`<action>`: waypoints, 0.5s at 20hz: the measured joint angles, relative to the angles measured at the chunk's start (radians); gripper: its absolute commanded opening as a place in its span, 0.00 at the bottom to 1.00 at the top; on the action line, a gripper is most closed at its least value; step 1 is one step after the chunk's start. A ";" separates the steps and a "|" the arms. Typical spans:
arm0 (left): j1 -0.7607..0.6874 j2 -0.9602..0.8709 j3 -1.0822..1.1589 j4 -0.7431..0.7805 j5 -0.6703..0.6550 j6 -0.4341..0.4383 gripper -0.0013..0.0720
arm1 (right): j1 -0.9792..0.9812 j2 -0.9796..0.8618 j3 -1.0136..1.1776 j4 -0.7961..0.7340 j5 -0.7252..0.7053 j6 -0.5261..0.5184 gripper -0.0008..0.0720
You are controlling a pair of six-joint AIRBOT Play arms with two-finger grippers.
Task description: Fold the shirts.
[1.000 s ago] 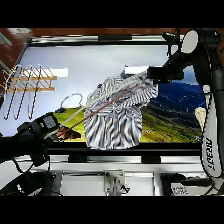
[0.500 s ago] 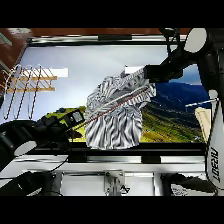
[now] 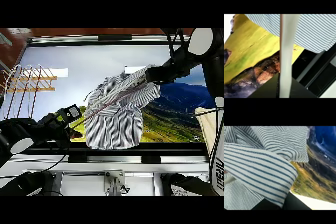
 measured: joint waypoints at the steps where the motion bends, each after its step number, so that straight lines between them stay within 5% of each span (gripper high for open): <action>1: 0.003 -0.015 0.000 -0.023 0.001 0.018 0.08 | 0.000 0.002 0.000 0.010 -0.008 -0.002 0.13; 10: 0.026 -0.220 0.005 -0.173 0.165 0.081 0.08 | 0.002 0.076 0.000 0.124 -0.062 -0.040 0.13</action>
